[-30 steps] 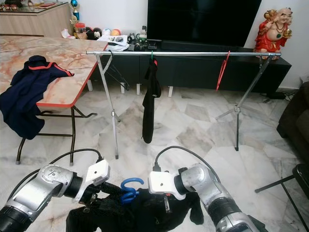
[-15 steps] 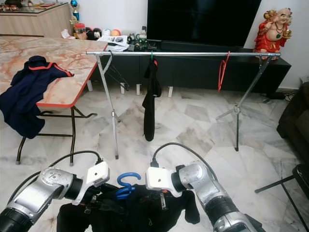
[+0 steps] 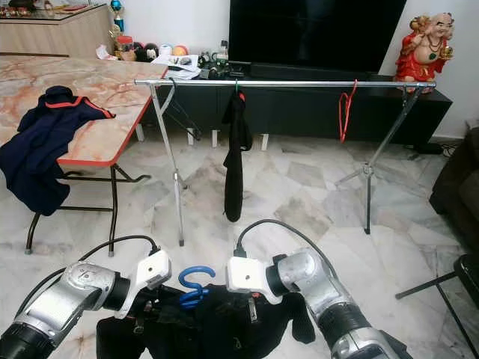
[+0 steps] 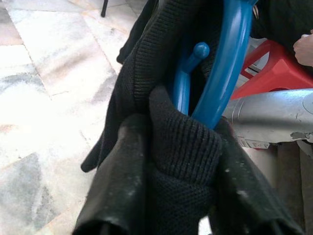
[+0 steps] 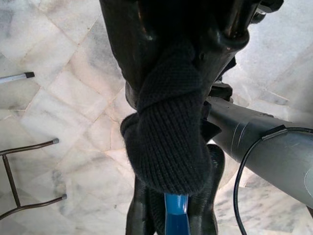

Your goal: Hang hanger

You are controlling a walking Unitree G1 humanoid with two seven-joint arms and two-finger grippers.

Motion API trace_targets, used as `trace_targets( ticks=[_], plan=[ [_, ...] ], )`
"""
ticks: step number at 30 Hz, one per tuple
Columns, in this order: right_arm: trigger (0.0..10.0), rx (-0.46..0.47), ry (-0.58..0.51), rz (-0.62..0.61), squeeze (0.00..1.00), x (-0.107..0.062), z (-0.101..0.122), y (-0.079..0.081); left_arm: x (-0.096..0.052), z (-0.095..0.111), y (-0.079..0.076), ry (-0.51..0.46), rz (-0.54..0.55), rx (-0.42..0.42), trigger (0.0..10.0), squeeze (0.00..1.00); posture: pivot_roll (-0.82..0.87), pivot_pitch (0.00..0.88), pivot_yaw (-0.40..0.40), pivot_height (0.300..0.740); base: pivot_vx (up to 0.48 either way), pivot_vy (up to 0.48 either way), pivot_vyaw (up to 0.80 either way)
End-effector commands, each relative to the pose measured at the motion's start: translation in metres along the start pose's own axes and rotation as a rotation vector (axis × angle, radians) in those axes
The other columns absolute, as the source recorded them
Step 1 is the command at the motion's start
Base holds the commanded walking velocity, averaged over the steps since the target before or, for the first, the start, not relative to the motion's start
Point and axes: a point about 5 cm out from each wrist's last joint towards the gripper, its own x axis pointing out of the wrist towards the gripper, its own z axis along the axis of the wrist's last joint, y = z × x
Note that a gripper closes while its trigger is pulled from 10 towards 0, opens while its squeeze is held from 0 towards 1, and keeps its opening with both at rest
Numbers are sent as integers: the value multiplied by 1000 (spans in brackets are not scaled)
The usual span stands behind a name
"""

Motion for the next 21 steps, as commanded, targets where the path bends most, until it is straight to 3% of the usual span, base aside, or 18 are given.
trace_targets(
  ticks=[1, 21],
  plan=[
    [10000, -34, -61, -51, 0, -7, 14, -10, 1, 2, 1, 5, 5, 13, 0, 0, 152, 0, -70, 740, 0, 0, 0],
    [10000, 6, -56, -50, 0, -4, 8, -6, 1, 1, 1, -23, 21, 1, 0, 0, 157, 5, -70, 740, 0, 0, 0]
  ],
)
